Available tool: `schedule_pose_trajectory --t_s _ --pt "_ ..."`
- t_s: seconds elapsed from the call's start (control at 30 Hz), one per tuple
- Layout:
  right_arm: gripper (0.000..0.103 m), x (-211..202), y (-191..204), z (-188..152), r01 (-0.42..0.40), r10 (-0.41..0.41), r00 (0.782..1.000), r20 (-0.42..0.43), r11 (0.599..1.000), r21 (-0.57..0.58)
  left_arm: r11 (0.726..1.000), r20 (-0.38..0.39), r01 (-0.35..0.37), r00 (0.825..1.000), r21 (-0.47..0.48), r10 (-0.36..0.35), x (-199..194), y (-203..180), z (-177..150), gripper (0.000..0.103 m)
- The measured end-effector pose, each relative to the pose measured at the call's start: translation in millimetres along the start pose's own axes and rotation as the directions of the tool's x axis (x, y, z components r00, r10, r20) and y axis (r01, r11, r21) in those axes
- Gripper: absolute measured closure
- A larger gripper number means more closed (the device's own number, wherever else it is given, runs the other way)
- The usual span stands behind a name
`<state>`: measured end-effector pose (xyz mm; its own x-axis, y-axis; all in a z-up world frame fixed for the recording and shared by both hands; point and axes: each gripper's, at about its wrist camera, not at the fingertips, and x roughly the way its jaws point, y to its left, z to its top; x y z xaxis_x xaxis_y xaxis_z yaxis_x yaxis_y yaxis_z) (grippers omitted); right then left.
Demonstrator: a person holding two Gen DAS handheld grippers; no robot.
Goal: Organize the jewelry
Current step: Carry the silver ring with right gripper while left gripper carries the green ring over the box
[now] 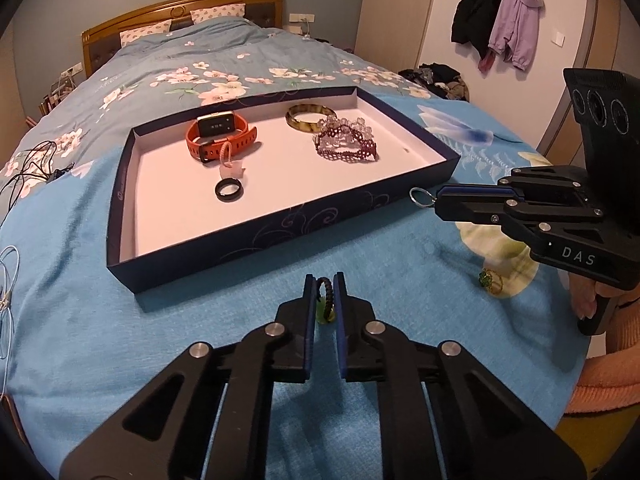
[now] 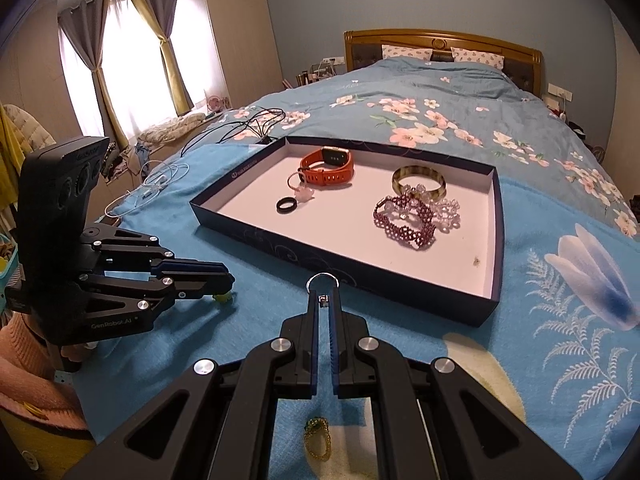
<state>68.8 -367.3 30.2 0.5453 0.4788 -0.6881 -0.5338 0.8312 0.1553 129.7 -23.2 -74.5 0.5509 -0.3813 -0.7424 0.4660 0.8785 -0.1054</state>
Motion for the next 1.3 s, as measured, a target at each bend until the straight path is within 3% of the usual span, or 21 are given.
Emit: schedule_pose_trajectory --t_s 0.13,0.6,0.63,0.67,0.73,0.93,1.03,1.3 --pt "0.100 -1.3 -0.2 1.7 0.002 -0.002 1.000 0.009 1.000 0.000 1.000 0.005 0.004 1.000 -0.004 -0.004 -2.2 1.0 -0.2 0.098" --pt "0.100 -2.8 -0.3 2.8 -0.001 0.001 1.000 0.018 1.000 0.004 1.000 0.014 0.009 1.000 -0.016 -0.009 -8.6 5.3 -1.8 0.098" --pt "0.100 -2.5 0.0 2.8 -0.002 0.002 1.000 0.017 1.000 0.003 1.000 0.014 0.011 1.000 -0.019 -0.010 -8.9 6.1 -2.4 0.097" --pt "0.100 -2.8 -0.5 2.4 -0.001 0.001 1.000 0.018 1.000 0.003 1.000 0.011 0.018 1.000 -0.021 -0.017 -8.5 6.8 -3.2 0.086" --pt "0.100 -2.9 -0.6 2.5 -0.003 0.003 1.000 0.019 1.000 0.003 1.000 0.009 0.016 1.000 -0.023 -0.015 -7.6 7.3 -5.5 0.075" --pt "0.100 -0.7 -0.4 1.3 -0.008 0.008 1.000 0.012 1.000 0.002 1.000 -0.029 0.023 0.999 -0.001 -0.023 1.7 2.7 -12.2 0.077" --pt "0.100 0.6 1.0 0.7 -0.010 0.010 1.000 0.010 1.000 0.001 1.000 -0.046 0.017 0.999 -0.003 -0.017 6.1 2.1 -11.7 0.083" --pt "0.100 -1.7 2.4 2.8 -0.007 0.007 1.000 0.026 1.000 0.001 1.000 -0.029 0.012 0.999 -0.019 -0.012 4.2 3.8 -10.4 0.087"
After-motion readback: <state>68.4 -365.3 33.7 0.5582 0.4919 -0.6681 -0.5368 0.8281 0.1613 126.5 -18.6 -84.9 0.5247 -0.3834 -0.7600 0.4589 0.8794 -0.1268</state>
